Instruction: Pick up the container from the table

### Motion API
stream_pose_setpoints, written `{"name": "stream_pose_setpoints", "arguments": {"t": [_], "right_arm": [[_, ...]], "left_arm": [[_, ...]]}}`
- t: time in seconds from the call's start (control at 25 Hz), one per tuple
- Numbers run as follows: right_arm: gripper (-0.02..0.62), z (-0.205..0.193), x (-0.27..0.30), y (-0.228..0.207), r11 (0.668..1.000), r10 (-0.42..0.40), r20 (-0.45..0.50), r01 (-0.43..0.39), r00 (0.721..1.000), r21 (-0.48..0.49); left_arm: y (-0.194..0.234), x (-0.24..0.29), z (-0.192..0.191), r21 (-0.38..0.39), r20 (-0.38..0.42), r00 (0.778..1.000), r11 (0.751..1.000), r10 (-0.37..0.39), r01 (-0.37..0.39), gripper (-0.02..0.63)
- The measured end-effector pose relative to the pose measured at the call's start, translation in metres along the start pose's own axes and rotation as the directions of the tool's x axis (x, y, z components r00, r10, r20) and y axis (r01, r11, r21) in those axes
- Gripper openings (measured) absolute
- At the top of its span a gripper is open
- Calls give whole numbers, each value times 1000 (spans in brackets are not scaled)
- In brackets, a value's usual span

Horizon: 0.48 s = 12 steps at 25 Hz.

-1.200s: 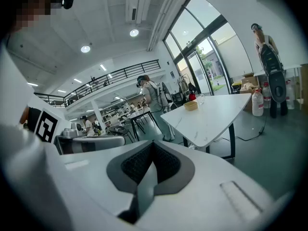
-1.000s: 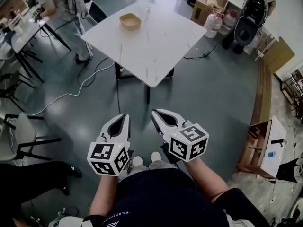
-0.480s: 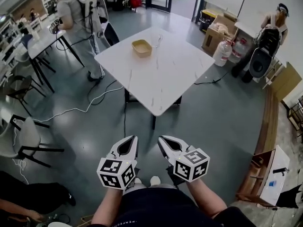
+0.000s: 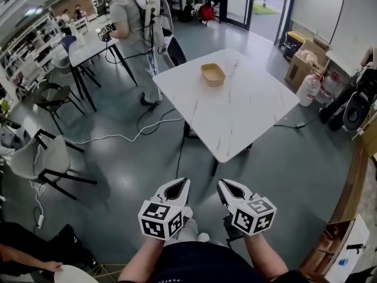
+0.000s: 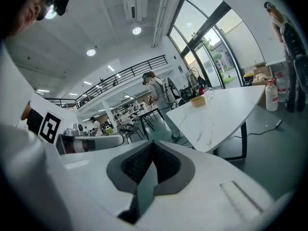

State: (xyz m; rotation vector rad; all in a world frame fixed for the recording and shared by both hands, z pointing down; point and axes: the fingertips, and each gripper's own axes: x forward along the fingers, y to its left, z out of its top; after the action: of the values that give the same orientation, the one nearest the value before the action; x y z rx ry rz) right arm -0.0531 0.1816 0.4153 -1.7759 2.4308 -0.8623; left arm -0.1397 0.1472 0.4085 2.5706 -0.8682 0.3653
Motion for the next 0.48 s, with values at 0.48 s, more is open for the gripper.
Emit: {"name": "stream_pose_setpoints", "arguments": {"t": [0.48], "right_arm": [[2,45,77,-36,998,-48,-12,47,999,-34]], "left_arm": [[58,71,40,-7,0,998,998,-59,59,-6]]}}
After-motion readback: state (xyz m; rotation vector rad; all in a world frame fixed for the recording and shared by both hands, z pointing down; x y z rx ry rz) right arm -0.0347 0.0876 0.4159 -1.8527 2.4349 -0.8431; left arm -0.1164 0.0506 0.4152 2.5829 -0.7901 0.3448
